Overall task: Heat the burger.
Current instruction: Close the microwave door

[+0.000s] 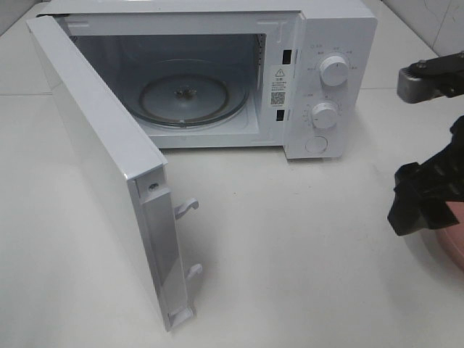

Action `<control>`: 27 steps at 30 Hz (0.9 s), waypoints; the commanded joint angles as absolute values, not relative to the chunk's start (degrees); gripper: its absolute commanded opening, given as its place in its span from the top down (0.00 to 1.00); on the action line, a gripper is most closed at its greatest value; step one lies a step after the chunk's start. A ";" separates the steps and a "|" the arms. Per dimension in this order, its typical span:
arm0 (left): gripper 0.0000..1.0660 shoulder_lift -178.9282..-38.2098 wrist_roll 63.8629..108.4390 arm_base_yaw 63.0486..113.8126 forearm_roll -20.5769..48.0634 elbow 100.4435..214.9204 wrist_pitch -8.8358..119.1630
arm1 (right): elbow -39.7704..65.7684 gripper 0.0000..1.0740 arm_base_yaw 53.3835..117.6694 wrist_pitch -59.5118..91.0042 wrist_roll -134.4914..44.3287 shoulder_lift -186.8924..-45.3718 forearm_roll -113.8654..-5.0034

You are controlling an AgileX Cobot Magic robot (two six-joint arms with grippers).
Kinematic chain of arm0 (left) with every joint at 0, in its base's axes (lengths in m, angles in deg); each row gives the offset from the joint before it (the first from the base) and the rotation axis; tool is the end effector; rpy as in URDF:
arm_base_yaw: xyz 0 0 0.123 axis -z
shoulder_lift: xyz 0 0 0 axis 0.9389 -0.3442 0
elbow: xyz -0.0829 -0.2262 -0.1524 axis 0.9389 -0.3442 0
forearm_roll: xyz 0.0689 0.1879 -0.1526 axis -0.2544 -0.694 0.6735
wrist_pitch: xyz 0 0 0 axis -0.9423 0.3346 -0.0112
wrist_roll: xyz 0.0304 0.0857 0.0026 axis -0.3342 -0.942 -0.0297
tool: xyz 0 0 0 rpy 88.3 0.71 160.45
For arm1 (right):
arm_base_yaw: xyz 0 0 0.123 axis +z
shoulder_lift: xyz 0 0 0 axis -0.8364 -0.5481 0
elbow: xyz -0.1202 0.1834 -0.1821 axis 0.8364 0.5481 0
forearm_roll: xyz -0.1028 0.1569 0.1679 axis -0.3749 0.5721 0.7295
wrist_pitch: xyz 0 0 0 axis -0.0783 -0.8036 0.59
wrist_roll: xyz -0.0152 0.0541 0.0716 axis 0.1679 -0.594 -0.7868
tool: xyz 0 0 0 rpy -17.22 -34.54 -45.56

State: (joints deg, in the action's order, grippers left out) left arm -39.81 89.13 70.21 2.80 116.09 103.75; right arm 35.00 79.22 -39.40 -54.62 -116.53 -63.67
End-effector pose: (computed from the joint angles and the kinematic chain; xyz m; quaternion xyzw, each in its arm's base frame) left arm -0.0052 -0.0050 0.2789 0.0095 0.8465 -0.0299 0.5315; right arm 0.1967 0.0759 0.2569 -0.1662 0.9705 0.0105 0.1746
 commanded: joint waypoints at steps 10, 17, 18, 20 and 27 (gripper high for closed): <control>0.06 -38.55 89.02 70.21 2.86 115.91 103.41 | 36.78 0.26 78.99 -49.83 -53.19 -96.59 -62.36; 0.06 -38.55 89.02 70.21 2.86 115.91 103.41 | 42.45 0.28 78.99 -48.05 -53.42 -86.51 -63.62; 0.06 -38.55 89.02 70.21 2.86 115.91 103.41 | 44.17 0.28 78.88 -47.31 -54.22 -83.07 -64.08; 0.06 -38.55 89.02 70.21 2.86 115.91 103.41 | 44.97 0.29 78.88 -47.08 -54.85 -81.07 -64.42; 0.06 -38.55 89.02 70.21 2.86 115.91 103.41 | 49.10 0.29 72.23 -43.93 -56.45 -68.12 -63.62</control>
